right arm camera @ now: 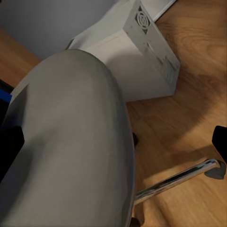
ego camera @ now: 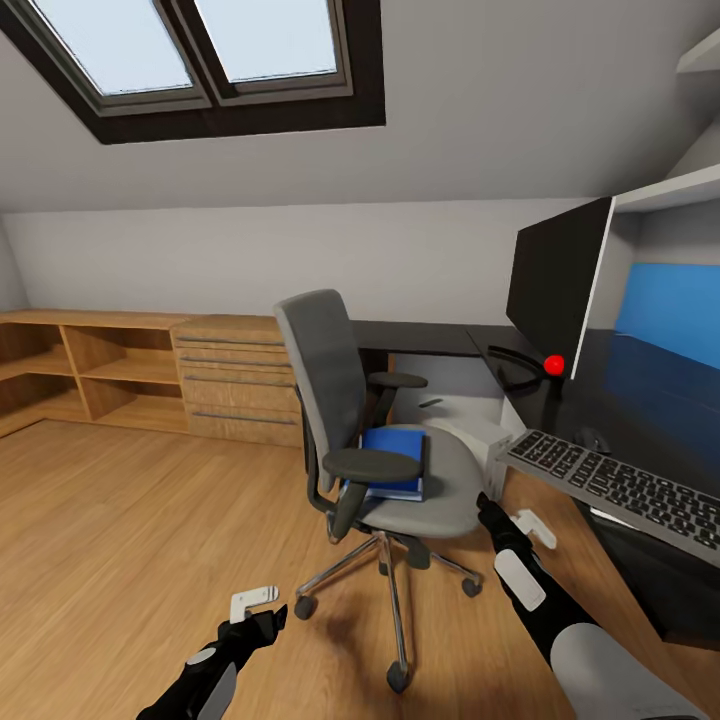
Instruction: In the bedroom, organize the workspace by keeping the computer under the desk, ensuring the monitor is on the desk, placing the keyboard on the desk next to the monitor, placing the mouse on the desk next to the keyboard, moving the folder from the swivel chair onto the desk next to the mouse, stacking the notebook on top of the folder with the pen on top of the notebook, and positioning the swivel chair next to the desk.
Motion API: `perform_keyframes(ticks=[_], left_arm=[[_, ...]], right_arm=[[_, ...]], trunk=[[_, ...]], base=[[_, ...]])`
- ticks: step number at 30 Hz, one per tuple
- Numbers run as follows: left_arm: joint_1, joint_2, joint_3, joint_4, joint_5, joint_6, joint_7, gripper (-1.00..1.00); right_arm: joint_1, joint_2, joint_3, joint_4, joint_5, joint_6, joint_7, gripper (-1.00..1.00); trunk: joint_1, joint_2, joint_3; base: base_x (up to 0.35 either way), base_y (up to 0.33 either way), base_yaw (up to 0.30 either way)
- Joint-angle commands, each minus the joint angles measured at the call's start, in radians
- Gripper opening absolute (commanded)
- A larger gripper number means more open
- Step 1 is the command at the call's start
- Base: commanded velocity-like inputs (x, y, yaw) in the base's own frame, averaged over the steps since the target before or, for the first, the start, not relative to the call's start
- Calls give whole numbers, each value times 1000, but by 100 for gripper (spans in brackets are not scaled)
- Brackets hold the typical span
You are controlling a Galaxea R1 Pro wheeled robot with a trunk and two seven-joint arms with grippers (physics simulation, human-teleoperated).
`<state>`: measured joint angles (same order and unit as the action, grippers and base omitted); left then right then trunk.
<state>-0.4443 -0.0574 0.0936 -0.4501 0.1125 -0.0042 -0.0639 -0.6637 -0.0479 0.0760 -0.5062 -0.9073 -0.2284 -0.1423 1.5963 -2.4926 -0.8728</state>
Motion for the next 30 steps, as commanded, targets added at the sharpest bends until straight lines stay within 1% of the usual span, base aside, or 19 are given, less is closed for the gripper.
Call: perform_keyframes(ticks=[1, 8, 9, 12, 18, 25, 30], left_arm=[[-1, -1, 6, 1, 9, 0, -7, 100], [-1, -1, 6, -1, 10, 0, -7, 100], [-1, -1, 6, -1, 10, 0, -7, 100], [-1, -2, 5, -2, 10, 0, -6, 100], [-1, -2, 6, -2, 10, 0, -7, 100], [-1, -2, 6, -2, 10, 0, -6, 100], [-1, -2, 6, -2, 10, 0, -5, 100]], right_arm=[[-1, -2, 8, -1, -9, -5, -7, 100], [-1, -3, 9, 0, -12, -5, -7, 100], [-1, -3, 9, 0, -13, -5, -7, 100], [-1, -4, 8, 0, -13, -5, -7, 100], [-1, -18, 8, 0, -13, -5, -7, 100], [-1, -22, 10, -1, -13, -6, -7, 100], [-1, -20, 10, -3, -14, -6, -7, 100]], trunk=[[0, 0, -1], [0, 0, -1], [4, -7, -4], [5, -8, -16], [8, -10, -39], [8, -10, -39], [8, -10, -39]], base=[[25, 0, 0], [10, 0, 0], [3, 0, 0], [2, 0, 0], [0, 0, 0], [0, 0, 0], [0, 0, 0]])
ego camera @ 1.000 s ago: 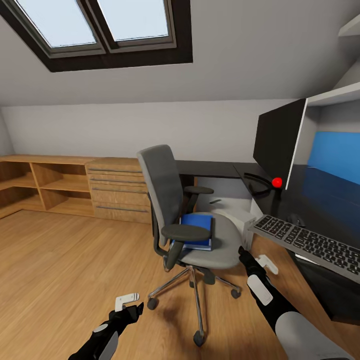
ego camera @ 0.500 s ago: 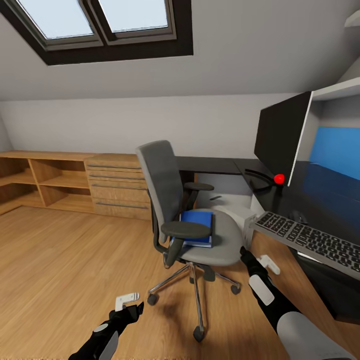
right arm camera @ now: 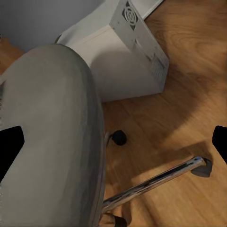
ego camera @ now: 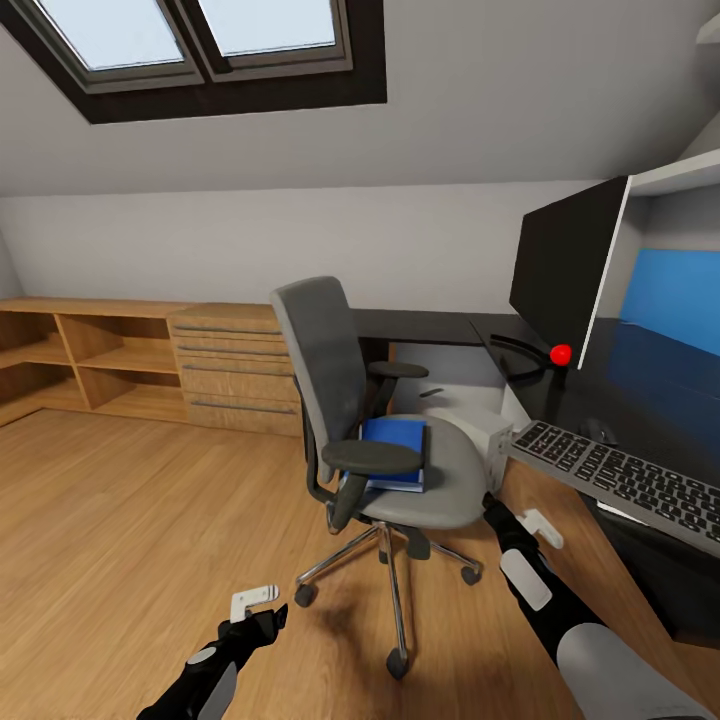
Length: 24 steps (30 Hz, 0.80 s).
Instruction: In the bedroom, organize the workspace by keeping the computer under the desk, ensuring the monitor is on the desk, placing the keyboard on the desk next to the monitor, placing the mouse on the desk next to the keyboard, moving the folder from the swivel chair onto the desk next to the mouse, stacking the notebook on top of the folder with the pen on top of the notebook, and positioning the swivel chair next to the desk.
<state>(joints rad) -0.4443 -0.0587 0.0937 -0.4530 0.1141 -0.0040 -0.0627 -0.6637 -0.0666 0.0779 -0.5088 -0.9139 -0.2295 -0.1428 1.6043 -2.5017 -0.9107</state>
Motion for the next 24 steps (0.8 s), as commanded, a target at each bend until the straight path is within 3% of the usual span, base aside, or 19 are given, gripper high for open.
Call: perform_keyframes(ticks=[1, 24], left_arm=[[-1, -1, 6, 0, 9, 0, -7, 100], [-1, 0, 6, 0, 7, -1, -6, 100]], right_arm=[[0, -1, 9, -1, -8, -5, -6, 100], [0, 2, 9, -2, -8, -5, -6, 100]], trunk=[[0, 0, -1], [0, 0, -17]], base=[[0, 0, 0], [0, 0, 116]])
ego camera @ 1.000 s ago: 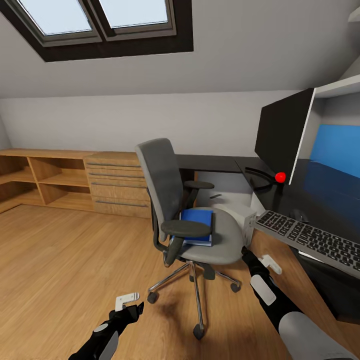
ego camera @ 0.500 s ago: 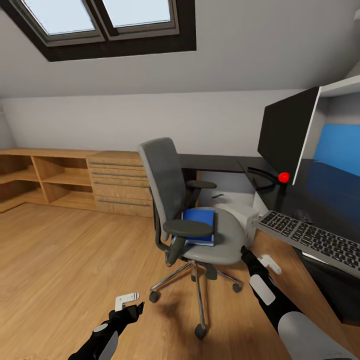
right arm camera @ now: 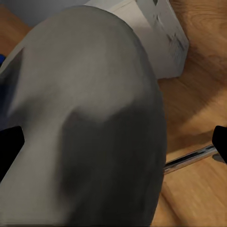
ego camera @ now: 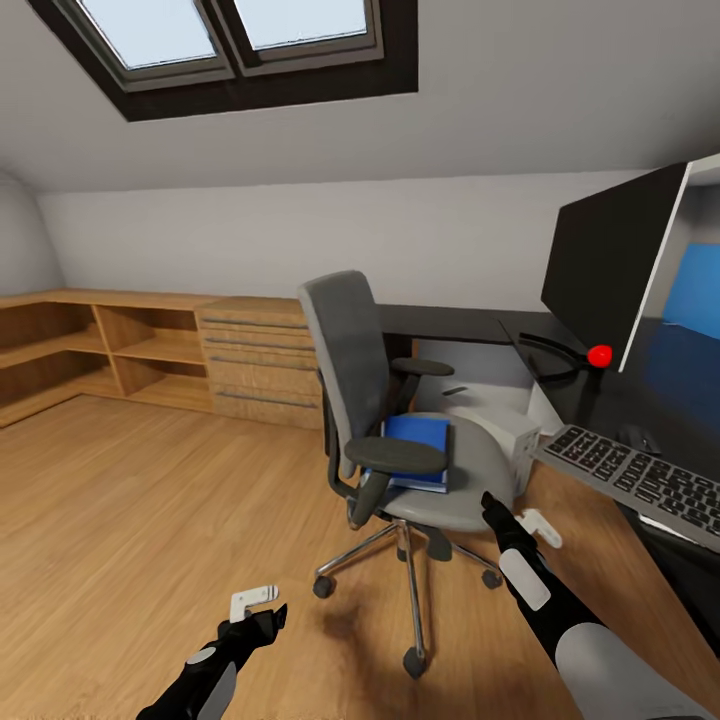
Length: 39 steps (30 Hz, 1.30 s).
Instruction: In the bedroom, organize the workspace by keeping the computer under the desk, ensuring the monitor is on the desk, placing the keyboard on the desk next to the monitor, placing the mouse on the desk next to the keyboard, moving the folder from the swivel chair onto the desk next to the mouse, stacking the notebook on top of the folder with the pen on top of the notebook, and positioning the swivel chair next to the desk.
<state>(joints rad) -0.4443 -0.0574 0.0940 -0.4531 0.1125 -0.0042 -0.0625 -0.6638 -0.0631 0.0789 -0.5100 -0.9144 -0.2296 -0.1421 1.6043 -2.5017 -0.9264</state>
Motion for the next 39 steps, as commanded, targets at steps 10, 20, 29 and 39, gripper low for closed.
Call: perform_keyframes(ticks=[10, 20, 29, 39], left_arm=[[-1, -1, 6, 2, 9, 0, -8, 100], [-1, -1, 6, 2, 9, 0, -7, 100], [-1, -1, 6, 2, 9, 0, -7, 100], [-1, -1, 6, 2, 9, 0, -7, 100]], right_arm=[[0, -2, 7, -1, -8, -5, -7, 100], [0, -3, 7, -1, -8, -5, -7, 100], [0, -3, 7, -1, -8, -5, -7, 100], [0, -1, 8, -1, -8, -6, -7, 100]], trunk=[[0, 0, -3], [0, 0, -3], [0, 0, -3], [0, 0, -3]], base=[[156, 0, 25], [114, 0, 1], [2, 0, 56], [0, 0, 234]])
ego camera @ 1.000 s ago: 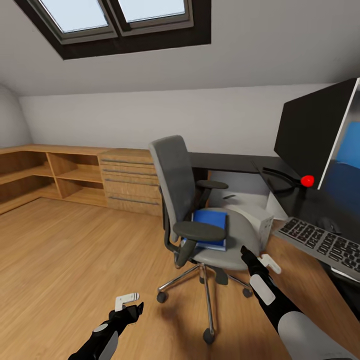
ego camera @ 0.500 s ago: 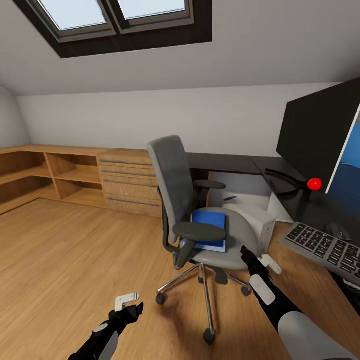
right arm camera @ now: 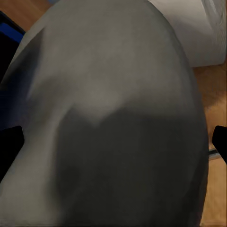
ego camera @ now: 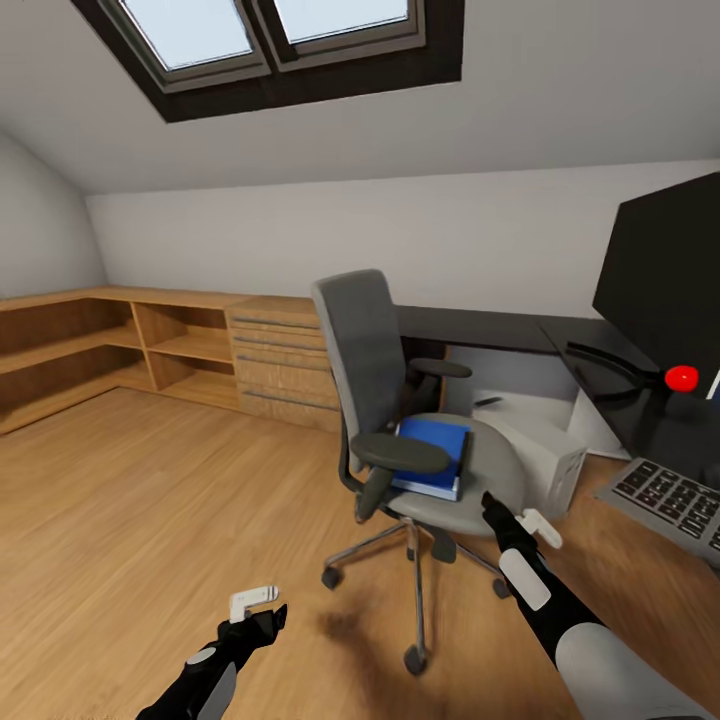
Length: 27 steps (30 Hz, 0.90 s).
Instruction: In the bedroom, organize the workspace by keeping the computer under the desk, ensuring the monitor is on the desk, placing the keyboard on the desk next to the monitor, placing the mouse on the desk next to the keyboard, moving the folder from the swivel chair onto the desk next to the mouse, stacking the notebook on top of the folder with the pen on top of the notebook, and positioning the swivel chair next to the desk.
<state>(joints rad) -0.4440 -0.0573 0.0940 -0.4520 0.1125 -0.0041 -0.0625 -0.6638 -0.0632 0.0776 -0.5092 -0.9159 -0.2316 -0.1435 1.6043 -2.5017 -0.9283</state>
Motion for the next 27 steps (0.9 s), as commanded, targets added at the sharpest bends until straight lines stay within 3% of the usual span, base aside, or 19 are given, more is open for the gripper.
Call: perform_keyframes(ticks=[1, 18, 27], left_arm=[[-1, -1, 6, 1, 9, -1, -7, 100], [-1, -1, 4, 1, 8, -1, -7, 100], [-1, -1, 4, 1, 7, -1, -7, 100]], right_arm=[[0, -1, 10, -2, -6, -5, -5, 100], [0, -1, 10, -2, -6, -5, -5, 100], [0, -1, 8, -2, -6, -5, -5, 100]], trunk=[[0, 0, -1], [0, 0, -1], [0, 0, 0]], base=[[0, 0, 247], [0, 0, 239], [0, 0, -14]])
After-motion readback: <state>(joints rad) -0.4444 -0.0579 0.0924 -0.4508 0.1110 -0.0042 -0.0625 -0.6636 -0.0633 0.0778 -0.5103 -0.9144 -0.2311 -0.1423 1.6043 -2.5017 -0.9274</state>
